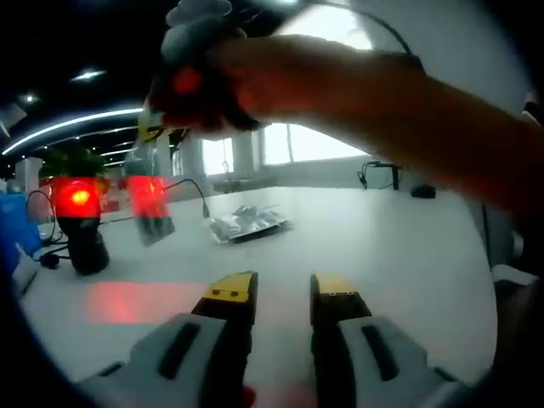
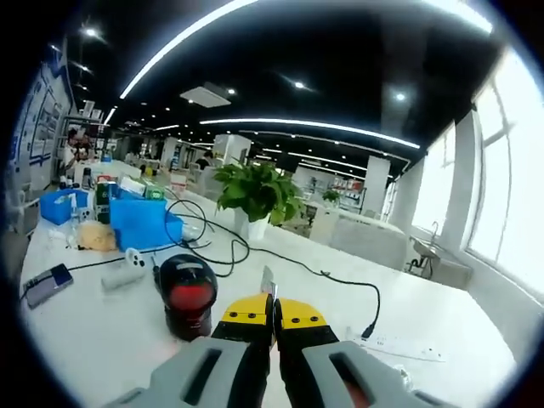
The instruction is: Clip sheet goods on table flip sheet goods clip sheet goods scan sheet goods put sheet goods back to table
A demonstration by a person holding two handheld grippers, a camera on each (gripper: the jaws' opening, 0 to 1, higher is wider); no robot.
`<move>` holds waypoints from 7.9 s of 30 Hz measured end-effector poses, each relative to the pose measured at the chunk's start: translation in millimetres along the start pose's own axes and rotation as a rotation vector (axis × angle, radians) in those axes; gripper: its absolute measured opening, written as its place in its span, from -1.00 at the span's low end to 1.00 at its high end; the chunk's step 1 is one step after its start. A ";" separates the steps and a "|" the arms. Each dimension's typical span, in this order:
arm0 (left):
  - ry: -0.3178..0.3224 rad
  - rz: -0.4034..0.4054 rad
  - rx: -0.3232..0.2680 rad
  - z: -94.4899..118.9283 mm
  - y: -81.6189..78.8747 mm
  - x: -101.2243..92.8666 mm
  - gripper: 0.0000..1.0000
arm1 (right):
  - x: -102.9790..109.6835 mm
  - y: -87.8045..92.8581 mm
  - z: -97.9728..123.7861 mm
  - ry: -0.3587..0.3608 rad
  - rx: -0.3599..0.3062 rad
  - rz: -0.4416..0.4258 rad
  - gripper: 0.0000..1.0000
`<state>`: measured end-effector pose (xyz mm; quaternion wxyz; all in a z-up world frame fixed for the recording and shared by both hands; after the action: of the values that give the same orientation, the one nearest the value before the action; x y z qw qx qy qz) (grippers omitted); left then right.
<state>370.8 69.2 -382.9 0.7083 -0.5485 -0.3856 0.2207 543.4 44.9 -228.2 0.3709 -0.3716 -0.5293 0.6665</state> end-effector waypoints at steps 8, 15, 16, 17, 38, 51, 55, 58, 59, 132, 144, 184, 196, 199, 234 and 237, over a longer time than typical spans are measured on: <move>-0.004 -0.006 0.007 -1.0 0.7 -0.1 -0.65 | -9.9 -9.7 10.6 -0.047 -0.013 0.003 -1.00; -0.003 -0.020 0.018 -2.3 1.8 0.4 -0.65 | -17.4 -10.4 21.1 -0.075 -0.011 0.028 -1.00; -0.003 -0.021 0.019 -2.3 1.8 0.2 -0.65 | -18.9 -10.1 22.4 -0.085 -0.010 0.035 -1.00; -0.004 -0.022 0.021 -2.4 1.9 0.0 -0.65 | -21.5 -10.1 23.9 -0.088 -0.010 0.038 -1.00; -0.003 -0.033 0.028 -4.3 2.4 1.1 -0.65 | -111.6 4.5 40.1 -0.107 0.054 -0.002 -1.00; -0.004 -0.042 0.035 -6.6 3.3 1.5 -0.65 | -147.2 17.6 52.8 -0.098 0.081 -0.090 -1.00; -0.005 -0.040 0.034 -6.6 3.2 1.5 -0.65 | -152.0 21.1 54.4 -0.113 0.090 -0.122 -1.00; -0.007 -0.039 0.033 -7.0 3.3 1.6 -0.65 | -156.9 22.7 53.5 -0.112 0.096 -0.120 -1.00; -0.006 -0.039 0.033 -7.1 3.3 1.5 -0.65 | -159.4 23.3 52.5 -0.112 0.099 -0.120 -1.00; 0.009 -0.072 0.046 -2.8 2.7 -5.4 -0.64 | -235.4 137.3 -54.5 -0.088 0.345 0.188 -0.98; 0.010 -0.070 0.047 -3.6 2.9 -6.2 -0.64 | -242.4 141.8 -56.7 -0.059 0.352 0.185 -0.88; 0.010 -0.071 0.035 -1.9 2.2 -5.0 -0.64 | -289.3 128.7 11.9 0.082 0.212 -0.183 -1.00; 0.007 -0.068 0.036 -2.2 2.6 -4.5 -0.64 | -264.1 105.9 43.7 0.034 0.139 -0.130 -1.00; 0.005 -0.063 0.033 -1.7 2.2 -4.3 -0.64 | -254.1 101.1 54.5 0.034 0.123 -0.127 -1.00; 0.009 -0.049 0.021 -4.8 0.7 -2.1 -0.65 | -204.6 92.4 154.1 0.063 -0.043 -0.091 -1.00; 0.013 -0.051 0.018 -4.6 0.3 -2.8 -0.65 | -202.4 89.9 162.6 0.067 -0.058 -0.088 -1.00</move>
<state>372.8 64.4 -384.5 0.7213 -0.5335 -0.3927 0.2025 480.8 -219.4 -269.0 0.4064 -0.3809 -0.5515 0.6210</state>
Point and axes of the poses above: the point that each gripper's makers call its tool centre point, and the gripper's own axes: z roughly backward along the fingers, x roughly to its left, y roughly out of its underside, the point moved 9 cm from there along z, roughly backward along the fingers, and after that the axes turned 11 degrees about -z, right-handed, at the moved point
